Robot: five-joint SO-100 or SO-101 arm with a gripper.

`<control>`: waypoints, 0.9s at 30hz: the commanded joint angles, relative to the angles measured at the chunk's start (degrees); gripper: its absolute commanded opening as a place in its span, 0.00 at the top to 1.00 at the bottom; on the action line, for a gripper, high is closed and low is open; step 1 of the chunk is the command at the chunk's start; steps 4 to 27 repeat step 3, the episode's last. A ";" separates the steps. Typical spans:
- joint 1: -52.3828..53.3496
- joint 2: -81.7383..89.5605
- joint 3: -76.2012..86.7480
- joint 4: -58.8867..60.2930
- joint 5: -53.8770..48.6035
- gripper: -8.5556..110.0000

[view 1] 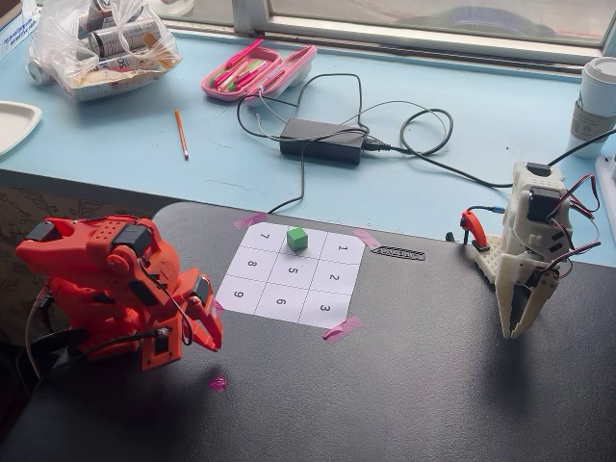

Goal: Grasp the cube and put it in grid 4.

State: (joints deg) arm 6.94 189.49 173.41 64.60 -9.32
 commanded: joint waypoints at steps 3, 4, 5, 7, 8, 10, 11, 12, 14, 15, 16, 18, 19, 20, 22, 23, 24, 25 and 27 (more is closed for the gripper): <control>-0.35 -0.26 0.00 0.53 -0.18 0.93; -0.35 -0.26 0.00 0.53 -0.18 0.93; -0.35 -0.26 0.00 0.53 -0.18 0.93; -0.35 -0.26 0.00 0.53 -0.18 0.93; -0.35 -0.26 0.00 0.53 -0.18 0.93; -0.35 -0.26 0.00 0.53 -0.18 0.93; -0.35 -0.26 0.00 0.53 -0.18 0.93; -0.35 -0.26 0.00 0.53 -0.18 0.93; -0.35 -0.26 0.00 0.53 -0.18 0.93; -0.35 -0.26 0.00 0.53 -0.18 0.93; -0.35 -0.26 0.00 0.53 -0.18 0.93; -0.35 -0.26 0.00 0.53 -0.18 0.93; -0.35 -0.26 0.00 0.53 -0.18 0.93; -0.35 -0.26 0.00 0.53 -0.18 0.93; -0.35 -0.26 0.00 0.53 -0.18 0.93; -0.35 -0.26 0.00 0.53 -0.18 0.93; -0.35 -0.26 0.00 0.53 -0.18 0.93; -0.35 -0.26 0.00 0.53 -0.18 0.93; -0.35 -0.26 0.00 0.53 -0.18 0.93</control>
